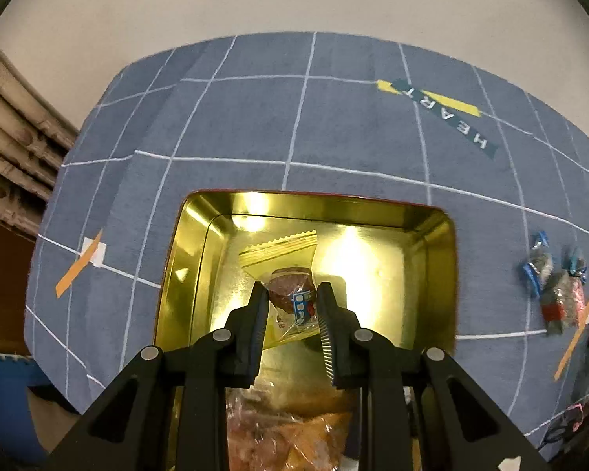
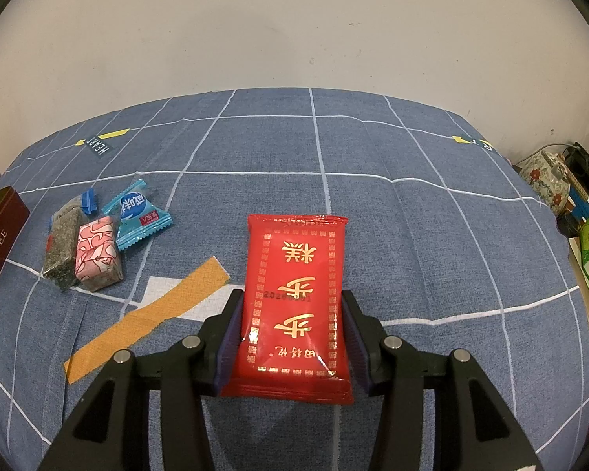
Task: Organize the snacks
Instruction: 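Carry the yellow candy into the gold tin and open the left tool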
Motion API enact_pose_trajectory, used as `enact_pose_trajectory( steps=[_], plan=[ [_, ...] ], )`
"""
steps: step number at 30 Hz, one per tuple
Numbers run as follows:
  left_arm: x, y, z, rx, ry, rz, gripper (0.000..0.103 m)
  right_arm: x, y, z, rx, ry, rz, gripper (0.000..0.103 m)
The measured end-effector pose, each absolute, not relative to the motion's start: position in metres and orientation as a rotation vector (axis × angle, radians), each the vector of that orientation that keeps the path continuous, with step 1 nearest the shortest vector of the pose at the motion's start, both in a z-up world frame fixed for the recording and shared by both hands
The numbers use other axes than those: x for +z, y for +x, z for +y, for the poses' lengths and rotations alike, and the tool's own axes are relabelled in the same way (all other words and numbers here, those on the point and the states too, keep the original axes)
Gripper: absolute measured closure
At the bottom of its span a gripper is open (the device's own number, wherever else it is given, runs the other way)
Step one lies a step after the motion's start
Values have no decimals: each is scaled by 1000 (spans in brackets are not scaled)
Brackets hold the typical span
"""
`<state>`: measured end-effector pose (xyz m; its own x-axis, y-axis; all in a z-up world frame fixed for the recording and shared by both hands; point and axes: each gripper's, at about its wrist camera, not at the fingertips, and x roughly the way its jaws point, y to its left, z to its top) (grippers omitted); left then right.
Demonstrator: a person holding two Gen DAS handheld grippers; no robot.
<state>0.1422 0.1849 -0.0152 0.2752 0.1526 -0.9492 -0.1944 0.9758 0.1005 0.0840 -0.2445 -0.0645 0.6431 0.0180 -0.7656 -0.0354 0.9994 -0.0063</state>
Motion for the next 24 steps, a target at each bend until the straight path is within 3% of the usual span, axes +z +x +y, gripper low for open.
enact_pose_trajectory(
  steps=[24],
  plan=[
    [-45, 149, 196, 281, 65, 1327, 78, -64, 84, -244, 30, -24, 872, 54]
  ],
)
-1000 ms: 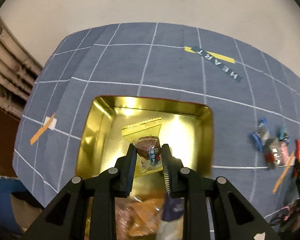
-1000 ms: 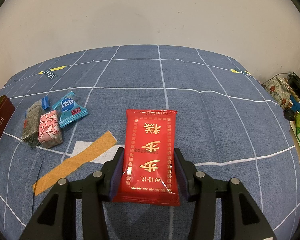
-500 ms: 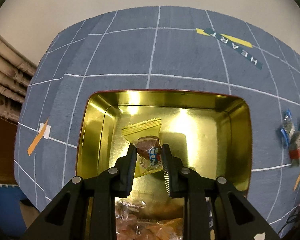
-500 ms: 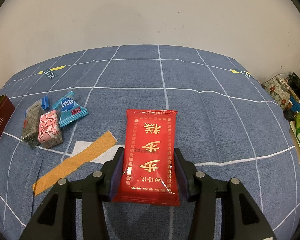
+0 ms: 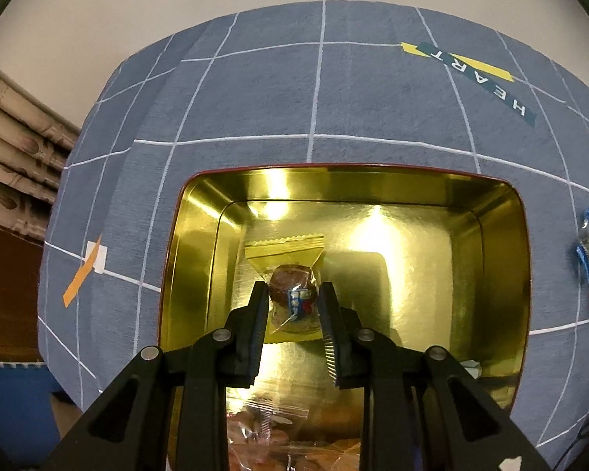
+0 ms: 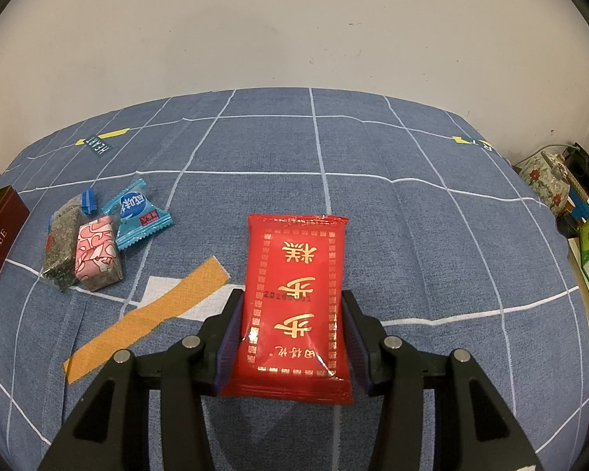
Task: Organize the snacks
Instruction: 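Carry the yellow candy into the gold tin and open the left tool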
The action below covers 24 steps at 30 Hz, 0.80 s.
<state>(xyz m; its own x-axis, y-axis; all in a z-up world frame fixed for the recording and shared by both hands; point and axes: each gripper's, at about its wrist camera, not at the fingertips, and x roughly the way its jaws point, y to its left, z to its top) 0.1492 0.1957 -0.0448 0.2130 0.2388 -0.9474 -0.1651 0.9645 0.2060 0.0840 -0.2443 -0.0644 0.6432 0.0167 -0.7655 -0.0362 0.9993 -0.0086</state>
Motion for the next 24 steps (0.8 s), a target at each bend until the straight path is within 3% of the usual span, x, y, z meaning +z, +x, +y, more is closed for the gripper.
enact_pose_trajectory(
  steps=[12, 13, 15, 24],
  plan=[
    [-43, 147, 191, 283, 87, 1309, 76, -64, 84, -245, 30, -25, 872, 54],
    [-42, 147, 192, 284, 81, 1308, 74, -64, 84, -245, 30, -25, 872, 54],
    [-40, 147, 193, 283, 70, 1300, 60, -64, 84, -245, 30, -25, 871, 54],
    [-28, 142, 187, 253, 76, 1267, 58, -65, 84, -244, 30, -26, 871, 54]
  ],
)
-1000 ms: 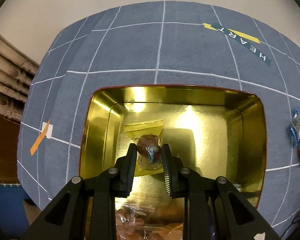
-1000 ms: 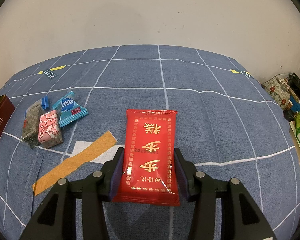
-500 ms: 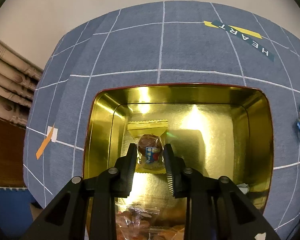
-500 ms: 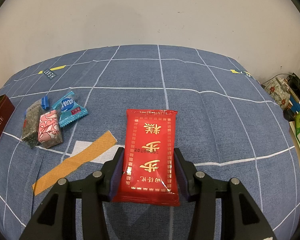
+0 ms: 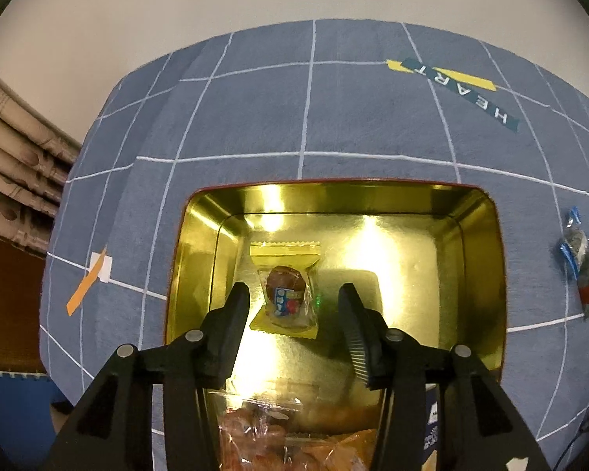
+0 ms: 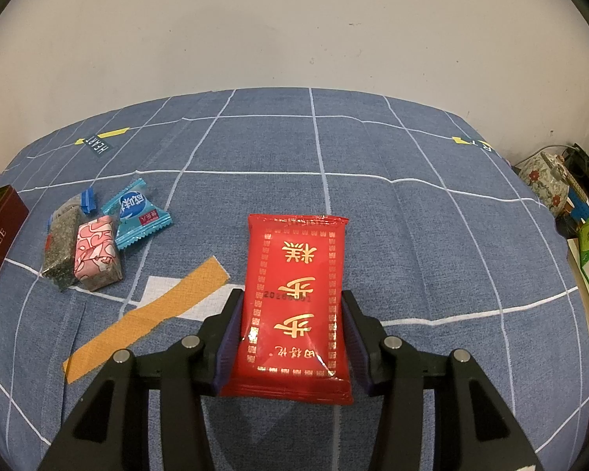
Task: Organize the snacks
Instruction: 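Carry the yellow candy into the gold tin and open the left tool, then carry the red pack into the gold tin with the right tool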
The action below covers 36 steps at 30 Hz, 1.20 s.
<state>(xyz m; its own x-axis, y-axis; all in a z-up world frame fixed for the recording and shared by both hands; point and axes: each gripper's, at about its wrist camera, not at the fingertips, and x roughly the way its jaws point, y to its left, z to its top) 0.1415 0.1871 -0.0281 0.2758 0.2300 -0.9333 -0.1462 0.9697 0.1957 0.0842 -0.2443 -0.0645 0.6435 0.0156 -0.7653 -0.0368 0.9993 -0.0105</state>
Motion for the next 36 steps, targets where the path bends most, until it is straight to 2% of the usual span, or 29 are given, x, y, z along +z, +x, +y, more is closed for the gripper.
enact_pose_trajectory(
  steps=[7, 12, 18, 36],
  plan=[
    [-2, 128, 183, 255, 81, 1187, 58, -64, 84, -244, 30, -26, 871, 54],
    [18, 103, 177, 262, 77, 1119, 48, -64, 84, -244, 30, -27, 871, 54],
    [32, 72, 180, 251, 37, 1084, 47, -63, 87, -246, 32, -24, 888, 54],
    [37, 13, 220, 337, -57, 1028, 39, -55, 139, -255, 35, -38, 1255, 51]
  ],
)
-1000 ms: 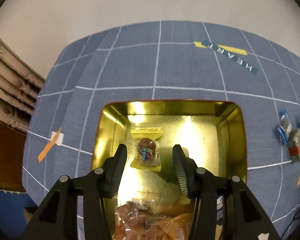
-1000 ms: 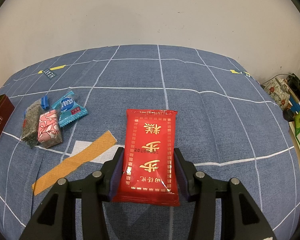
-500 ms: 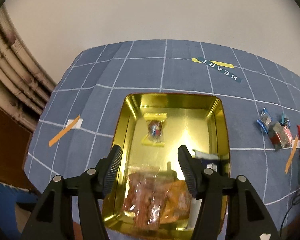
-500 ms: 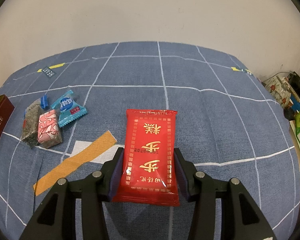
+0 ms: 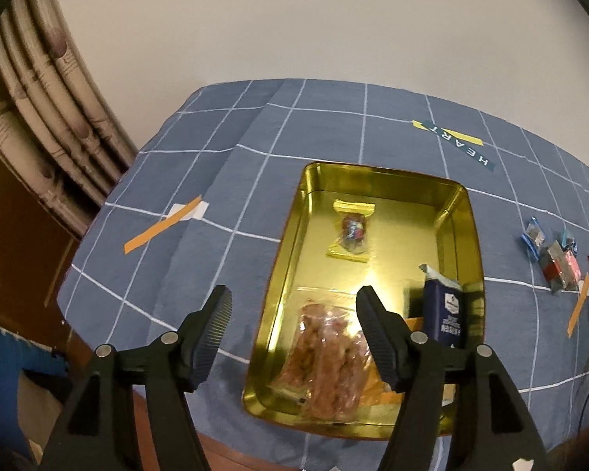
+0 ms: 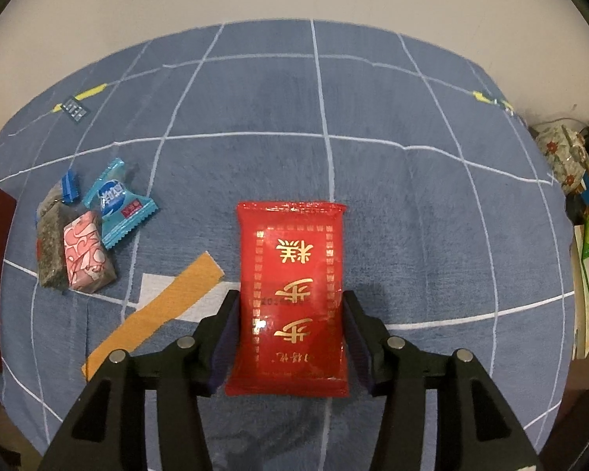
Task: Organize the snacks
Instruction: 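Carry the red pack into the gold tin with the right tool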
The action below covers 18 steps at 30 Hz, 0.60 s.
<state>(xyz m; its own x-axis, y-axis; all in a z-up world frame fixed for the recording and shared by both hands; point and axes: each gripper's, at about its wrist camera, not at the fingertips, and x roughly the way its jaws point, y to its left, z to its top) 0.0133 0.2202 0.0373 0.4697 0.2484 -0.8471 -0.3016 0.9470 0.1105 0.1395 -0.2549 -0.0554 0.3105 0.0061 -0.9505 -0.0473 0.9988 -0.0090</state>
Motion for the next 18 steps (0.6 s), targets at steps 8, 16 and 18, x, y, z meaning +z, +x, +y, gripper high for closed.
enact_pose_trajectory(
  steps=[8, 16, 18],
  plan=[
    [31, -4, 235, 352, -115, 1030, 38, -56, 149, -262, 8, -22, 1335, 51],
    [29, -19, 250, 377, -147, 1025, 31, -54, 142, -261, -50, -19, 1307, 57],
    [27, -20, 256, 374, -181, 1033, 28, -54, 139, -263, -67, 5, 1296, 57]
  ],
)
